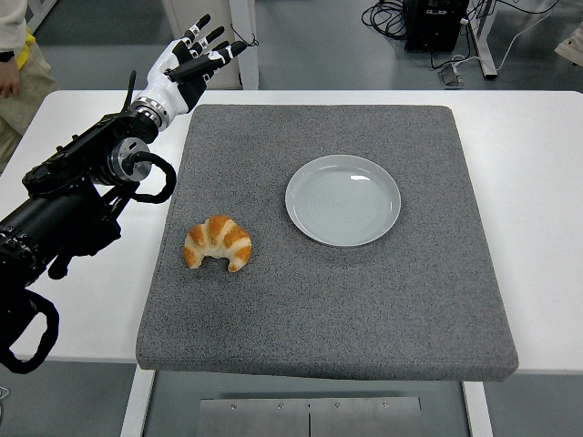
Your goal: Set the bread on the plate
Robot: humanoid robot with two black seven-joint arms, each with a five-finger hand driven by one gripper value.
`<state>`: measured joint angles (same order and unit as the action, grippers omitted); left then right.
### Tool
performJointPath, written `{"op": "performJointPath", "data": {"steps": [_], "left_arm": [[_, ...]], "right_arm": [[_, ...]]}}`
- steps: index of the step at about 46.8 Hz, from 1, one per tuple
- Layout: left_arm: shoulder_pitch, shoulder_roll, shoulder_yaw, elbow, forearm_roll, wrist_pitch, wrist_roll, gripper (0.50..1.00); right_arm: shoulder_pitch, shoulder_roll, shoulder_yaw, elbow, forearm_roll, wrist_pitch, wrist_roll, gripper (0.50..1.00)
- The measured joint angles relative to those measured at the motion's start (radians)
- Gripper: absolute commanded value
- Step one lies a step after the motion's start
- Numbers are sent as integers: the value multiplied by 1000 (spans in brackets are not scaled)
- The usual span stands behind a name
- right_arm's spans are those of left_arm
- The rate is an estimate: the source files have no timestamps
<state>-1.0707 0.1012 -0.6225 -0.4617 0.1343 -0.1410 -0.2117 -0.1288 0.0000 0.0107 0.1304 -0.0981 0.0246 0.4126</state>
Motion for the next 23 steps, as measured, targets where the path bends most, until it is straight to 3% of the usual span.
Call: {"op": "performJointPath", "data": {"steps": [23], "left_arm": [[-4, 10, 1, 0, -1, 0, 0, 972]], "right_arm": [[0, 0, 0, 0, -1, 0, 0, 1000]]}}
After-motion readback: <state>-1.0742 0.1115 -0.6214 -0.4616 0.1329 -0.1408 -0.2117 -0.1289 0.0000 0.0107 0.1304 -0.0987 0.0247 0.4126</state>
